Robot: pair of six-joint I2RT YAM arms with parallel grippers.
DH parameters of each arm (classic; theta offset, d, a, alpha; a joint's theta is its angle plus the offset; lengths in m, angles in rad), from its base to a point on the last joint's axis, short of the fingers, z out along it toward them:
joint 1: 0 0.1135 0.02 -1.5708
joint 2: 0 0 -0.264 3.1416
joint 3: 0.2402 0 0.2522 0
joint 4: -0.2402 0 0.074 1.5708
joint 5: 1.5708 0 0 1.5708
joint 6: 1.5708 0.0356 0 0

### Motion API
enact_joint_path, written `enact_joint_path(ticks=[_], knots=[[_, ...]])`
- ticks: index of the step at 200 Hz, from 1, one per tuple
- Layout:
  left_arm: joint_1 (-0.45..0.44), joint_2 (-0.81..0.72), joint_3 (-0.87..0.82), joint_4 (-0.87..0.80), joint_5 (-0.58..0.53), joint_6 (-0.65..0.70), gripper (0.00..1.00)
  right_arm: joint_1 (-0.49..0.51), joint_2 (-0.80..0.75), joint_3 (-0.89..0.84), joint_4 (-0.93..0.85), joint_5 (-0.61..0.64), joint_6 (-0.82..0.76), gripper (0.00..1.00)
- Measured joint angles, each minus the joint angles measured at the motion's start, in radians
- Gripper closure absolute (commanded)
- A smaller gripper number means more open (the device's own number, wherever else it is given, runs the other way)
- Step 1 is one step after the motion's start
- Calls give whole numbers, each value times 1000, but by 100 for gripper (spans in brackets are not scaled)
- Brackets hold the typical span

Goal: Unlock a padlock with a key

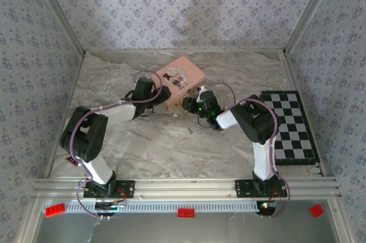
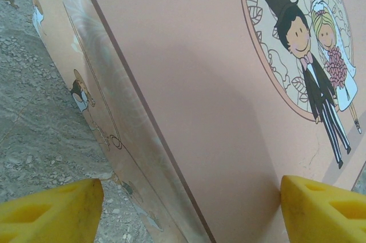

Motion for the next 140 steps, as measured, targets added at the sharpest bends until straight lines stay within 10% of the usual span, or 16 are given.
enact_joint_path(ticks=[140], knots=[[0,-6,-4,-4,-1,0,21,4,-4,-42,39,14,63,85]])
